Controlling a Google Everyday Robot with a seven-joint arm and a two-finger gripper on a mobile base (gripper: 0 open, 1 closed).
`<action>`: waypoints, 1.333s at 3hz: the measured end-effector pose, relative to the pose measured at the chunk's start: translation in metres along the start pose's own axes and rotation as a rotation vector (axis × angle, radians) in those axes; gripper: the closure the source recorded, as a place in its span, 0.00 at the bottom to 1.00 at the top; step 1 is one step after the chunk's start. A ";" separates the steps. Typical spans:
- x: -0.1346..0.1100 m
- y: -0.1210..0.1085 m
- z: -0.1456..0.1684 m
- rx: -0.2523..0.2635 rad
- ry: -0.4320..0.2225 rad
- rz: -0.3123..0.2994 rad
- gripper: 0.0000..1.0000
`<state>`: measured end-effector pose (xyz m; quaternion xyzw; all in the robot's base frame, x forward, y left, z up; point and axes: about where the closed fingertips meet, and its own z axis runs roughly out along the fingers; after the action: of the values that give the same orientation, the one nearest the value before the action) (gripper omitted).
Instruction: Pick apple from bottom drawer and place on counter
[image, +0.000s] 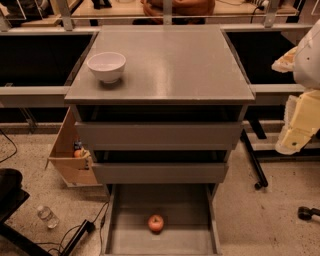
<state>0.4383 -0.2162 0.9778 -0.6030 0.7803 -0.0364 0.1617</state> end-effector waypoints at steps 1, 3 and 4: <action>-0.003 0.000 0.006 0.000 -0.012 0.000 0.00; 0.005 0.046 0.141 -0.063 -0.113 -0.051 0.00; 0.030 0.085 0.201 -0.084 -0.228 -0.024 0.00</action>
Offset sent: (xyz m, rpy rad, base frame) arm 0.0377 0.0358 -0.1474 0.1390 0.0361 0.0534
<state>0.4122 -0.1940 0.7605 -0.6187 0.7504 0.0632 0.2238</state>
